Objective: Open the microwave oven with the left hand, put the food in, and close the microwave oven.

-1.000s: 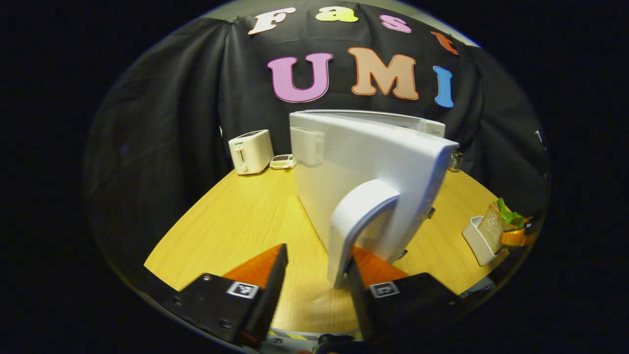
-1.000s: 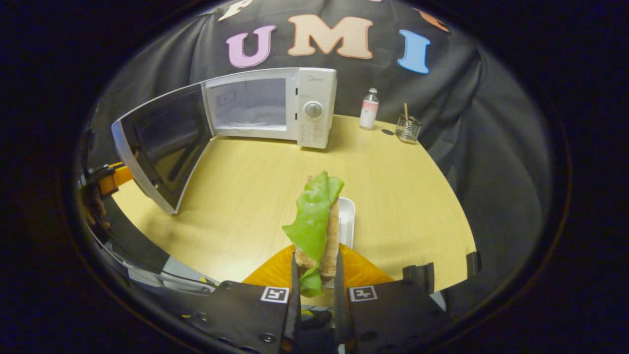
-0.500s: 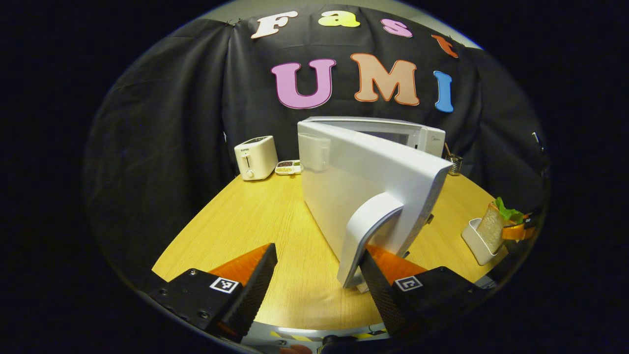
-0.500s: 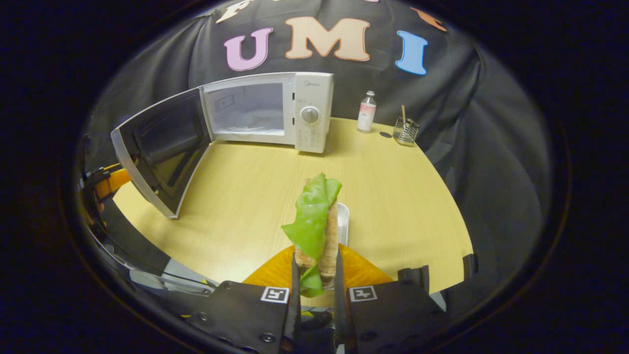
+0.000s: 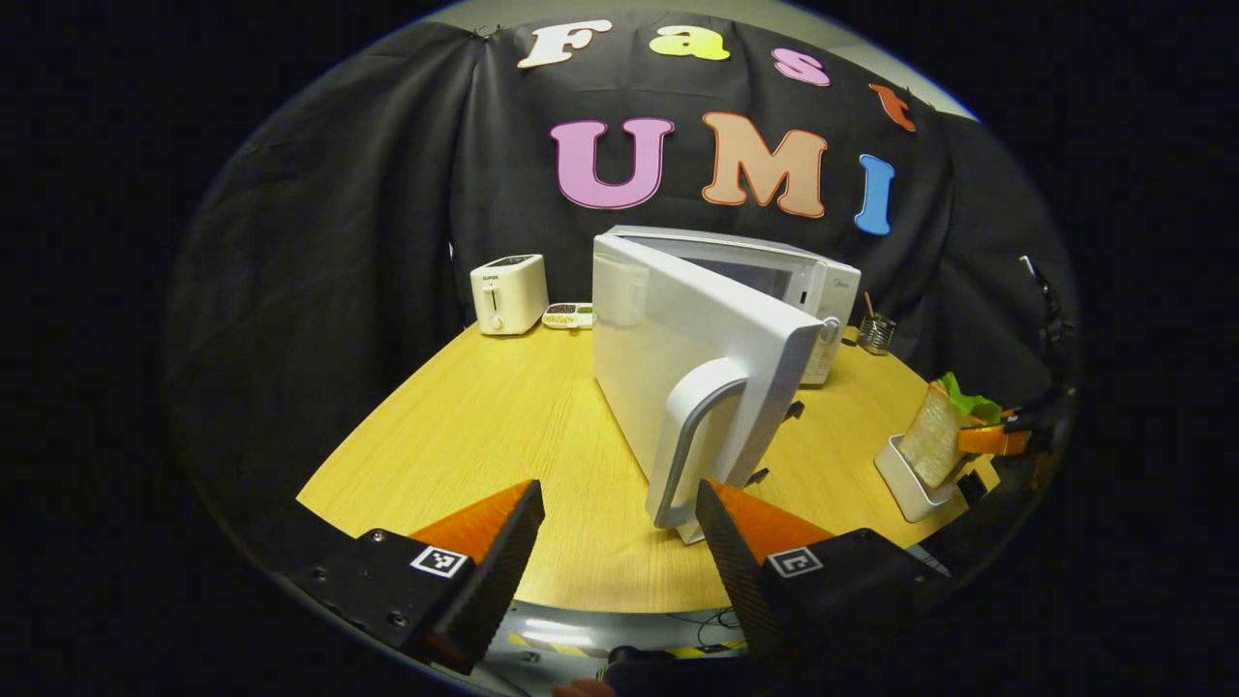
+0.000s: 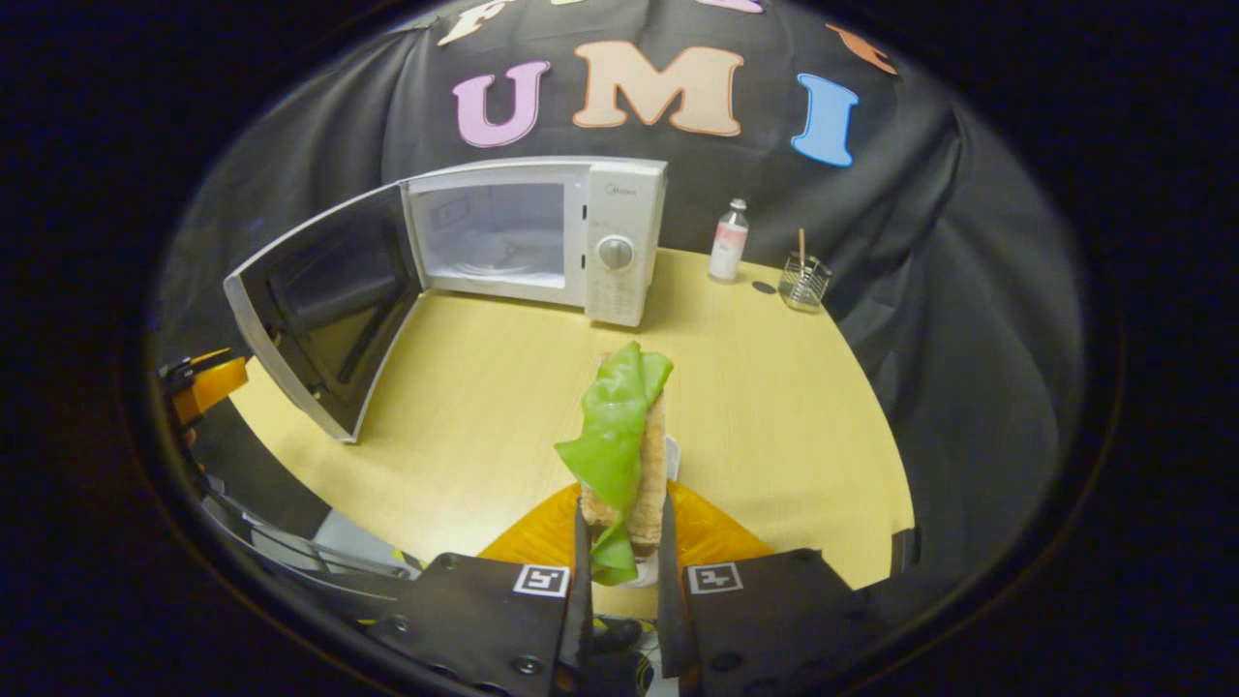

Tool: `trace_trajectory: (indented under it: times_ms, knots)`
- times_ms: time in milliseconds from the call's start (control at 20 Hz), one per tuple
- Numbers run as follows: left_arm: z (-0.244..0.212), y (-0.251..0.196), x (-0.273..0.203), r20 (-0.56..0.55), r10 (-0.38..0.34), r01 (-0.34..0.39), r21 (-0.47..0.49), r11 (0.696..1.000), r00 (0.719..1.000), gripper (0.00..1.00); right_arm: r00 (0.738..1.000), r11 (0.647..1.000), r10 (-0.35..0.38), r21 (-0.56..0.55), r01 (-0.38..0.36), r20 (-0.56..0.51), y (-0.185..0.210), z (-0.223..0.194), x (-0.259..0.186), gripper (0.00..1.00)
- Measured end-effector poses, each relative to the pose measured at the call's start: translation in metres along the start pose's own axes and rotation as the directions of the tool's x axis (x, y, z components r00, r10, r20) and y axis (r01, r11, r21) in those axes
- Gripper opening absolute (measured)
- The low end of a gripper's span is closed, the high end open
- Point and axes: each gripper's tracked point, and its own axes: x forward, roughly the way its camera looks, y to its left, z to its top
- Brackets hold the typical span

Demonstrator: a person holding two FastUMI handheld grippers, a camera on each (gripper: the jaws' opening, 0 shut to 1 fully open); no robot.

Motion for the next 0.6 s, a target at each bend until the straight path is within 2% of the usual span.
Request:
trace_trajectory:
  times_ms: [150,300,600]
  knots:
    - [-0.001,-0.002,-0.011,-0.003,-0.008,0.008,-0.006,1.0,1.0,0.97,0.998,0.999,0.045,0.011,-0.045,0.034,0.012,0.02,0.004,0.3]
    - [0.003,0.005,-0.02,0.011,0.018,-0.018,-0.007,1.0,1.0,0.97,0.995,0.994,0.097,0.05,-0.099,0.038,0.034,0.033,0.012,0.3]
    - [0.03,0.014,-0.033,0.063,0.033,-0.031,-0.028,0.999,0.997,0.97,0.981,0.976,0.192,0.096,-0.194,0.031,0.087,0.074,0.054,0.3]
